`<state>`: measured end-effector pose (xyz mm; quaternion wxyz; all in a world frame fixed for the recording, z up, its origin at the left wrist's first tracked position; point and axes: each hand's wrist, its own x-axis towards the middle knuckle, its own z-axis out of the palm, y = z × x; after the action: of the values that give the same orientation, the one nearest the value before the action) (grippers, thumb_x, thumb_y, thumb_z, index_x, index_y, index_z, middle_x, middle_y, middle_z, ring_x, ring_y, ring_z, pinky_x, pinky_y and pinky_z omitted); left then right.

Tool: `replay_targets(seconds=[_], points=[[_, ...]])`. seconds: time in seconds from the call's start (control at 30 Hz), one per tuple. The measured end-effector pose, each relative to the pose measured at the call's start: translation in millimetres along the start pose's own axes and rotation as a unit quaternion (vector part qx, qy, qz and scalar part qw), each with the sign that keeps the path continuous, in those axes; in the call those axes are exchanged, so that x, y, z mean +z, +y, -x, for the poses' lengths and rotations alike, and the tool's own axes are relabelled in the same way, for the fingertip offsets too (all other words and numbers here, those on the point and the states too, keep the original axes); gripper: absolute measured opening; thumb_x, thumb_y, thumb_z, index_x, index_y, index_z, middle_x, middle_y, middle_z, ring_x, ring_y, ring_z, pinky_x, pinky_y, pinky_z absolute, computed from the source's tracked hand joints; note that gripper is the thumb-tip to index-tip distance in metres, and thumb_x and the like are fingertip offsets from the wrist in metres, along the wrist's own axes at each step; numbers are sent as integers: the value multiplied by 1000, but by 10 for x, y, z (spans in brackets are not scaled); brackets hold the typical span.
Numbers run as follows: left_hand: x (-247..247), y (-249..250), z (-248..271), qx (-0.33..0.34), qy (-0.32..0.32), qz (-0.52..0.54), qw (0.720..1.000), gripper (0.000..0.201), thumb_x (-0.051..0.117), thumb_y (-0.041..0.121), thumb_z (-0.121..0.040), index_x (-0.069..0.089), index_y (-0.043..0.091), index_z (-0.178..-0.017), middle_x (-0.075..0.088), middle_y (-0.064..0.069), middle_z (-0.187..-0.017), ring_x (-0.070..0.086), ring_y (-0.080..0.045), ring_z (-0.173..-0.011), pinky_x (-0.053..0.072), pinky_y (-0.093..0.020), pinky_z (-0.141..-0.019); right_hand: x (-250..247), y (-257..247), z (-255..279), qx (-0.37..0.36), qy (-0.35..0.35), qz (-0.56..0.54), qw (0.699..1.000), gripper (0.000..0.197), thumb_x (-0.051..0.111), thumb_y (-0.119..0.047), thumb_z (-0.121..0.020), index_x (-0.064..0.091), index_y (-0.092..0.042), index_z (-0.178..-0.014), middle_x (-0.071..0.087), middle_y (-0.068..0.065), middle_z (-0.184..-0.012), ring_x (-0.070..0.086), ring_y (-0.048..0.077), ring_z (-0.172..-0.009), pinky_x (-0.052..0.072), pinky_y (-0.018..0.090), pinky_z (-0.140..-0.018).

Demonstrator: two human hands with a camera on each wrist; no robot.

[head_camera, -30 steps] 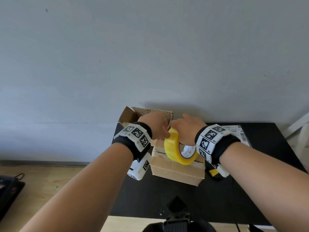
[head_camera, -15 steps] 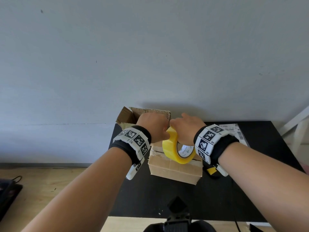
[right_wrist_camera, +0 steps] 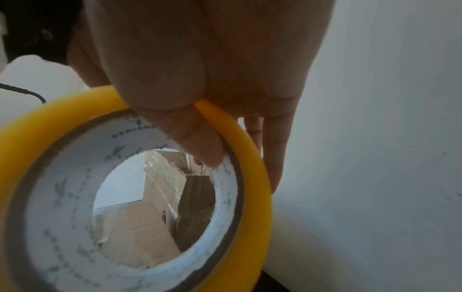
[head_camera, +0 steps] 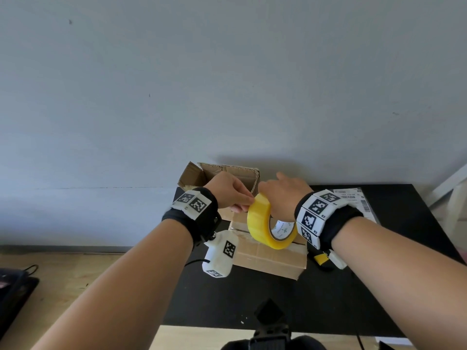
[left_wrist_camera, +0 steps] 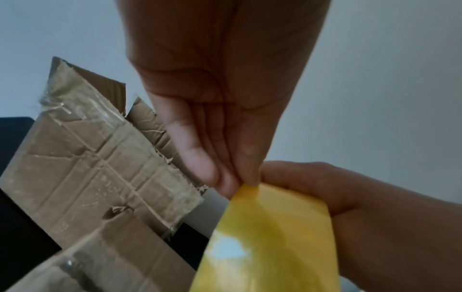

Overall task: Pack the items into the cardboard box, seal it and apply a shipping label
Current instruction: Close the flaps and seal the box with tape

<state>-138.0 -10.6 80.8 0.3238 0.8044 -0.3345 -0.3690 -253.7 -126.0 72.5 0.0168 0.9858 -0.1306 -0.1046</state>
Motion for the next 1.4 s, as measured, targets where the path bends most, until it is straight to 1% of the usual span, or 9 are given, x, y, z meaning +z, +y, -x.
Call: replay_targets(seconds=[0.17,0.27,0.47,0.8,0.97,1.07,1.2,1.33,1.4], points=[[41,163,36,21,4,-252,967,16,61,10,-84,76,5,-80,74,-1,-71,65,-7,-59,58,-22,-74,-18,-26,-9,3,-10,3,1000,15,50,-20,-87,41,-22,-100,58,-1,-109,43,23,-110,38,35,-69],[103,236,53,26,54,-342,938,18,61,14,-78,73,9,-65,70,2,-63,66,-12,-63,57,-26,-69,-19,-26,-19,8,-12,0,1000,14,48,-20,-88,42,-22,-100,58,-1,-108,43,23,-109,38,34,-69],[188,324,59,9,99,-450,888,32,64,29,-81,41,20,-62,46,6,-65,52,-16,-69,48,-28,-64,-30,-83,-27,0,-8,12,1000,26,52,-22,-87,47,-20,-113,58,0,-109,43,23,-109,36,34,-69],[211,345,55,41,95,-462,881,33,63,26,-80,37,21,-61,42,7,-65,49,-18,-71,43,-29,-64,-41,-79,-13,-4,-18,22,1000,40,60,-29,-82,46,-20,-118,57,-1,-112,43,23,-114,39,34,-71],[240,318,14,56,89,-471,876,14,62,29,-79,51,20,-81,49,7,-73,53,-17,-75,39,-29,-60,-37,-52,2,-7,-17,15,1000,41,58,-27,-82,45,-21,-121,55,-1,-113,42,23,-115,40,34,-73],[230,304,11,51,86,-464,880,20,62,28,-79,47,18,-69,47,7,-69,52,-17,-73,41,-29,-61,-28,-37,17,-15,-6,12,1000,39,56,-24,-84,45,-21,-121,55,-1,-113,41,23,-114,38,33,-70],[123,237,-3,45,36,-406,912,17,60,32,-79,68,17,-78,67,3,-81,63,-17,-80,48,-28,-64,1,2,29,-25,7,6,1000,31,54,-22,-86,45,-21,-116,55,-2,-113,42,21,-112,39,33,-69],[62,149,-24,77,6,-354,932,18,58,27,-82,59,26,-64,62,11,-70,59,-10,-72,46,-25,-63,17,35,4,-18,4,4,1000,26,52,-22,-87,45,-21,-111,55,-2,-113,42,21,-111,39,33,-70],[11,97,-33,76,-42,-253,963,15,60,23,-86,65,19,-72,66,9,-70,62,-7,-69,49,-22,-63,26,62,1,-15,0,-2,1000,24,51,-21,-87,45,-20,-109,55,-2,-112,42,22,-110,40,34,-71]])
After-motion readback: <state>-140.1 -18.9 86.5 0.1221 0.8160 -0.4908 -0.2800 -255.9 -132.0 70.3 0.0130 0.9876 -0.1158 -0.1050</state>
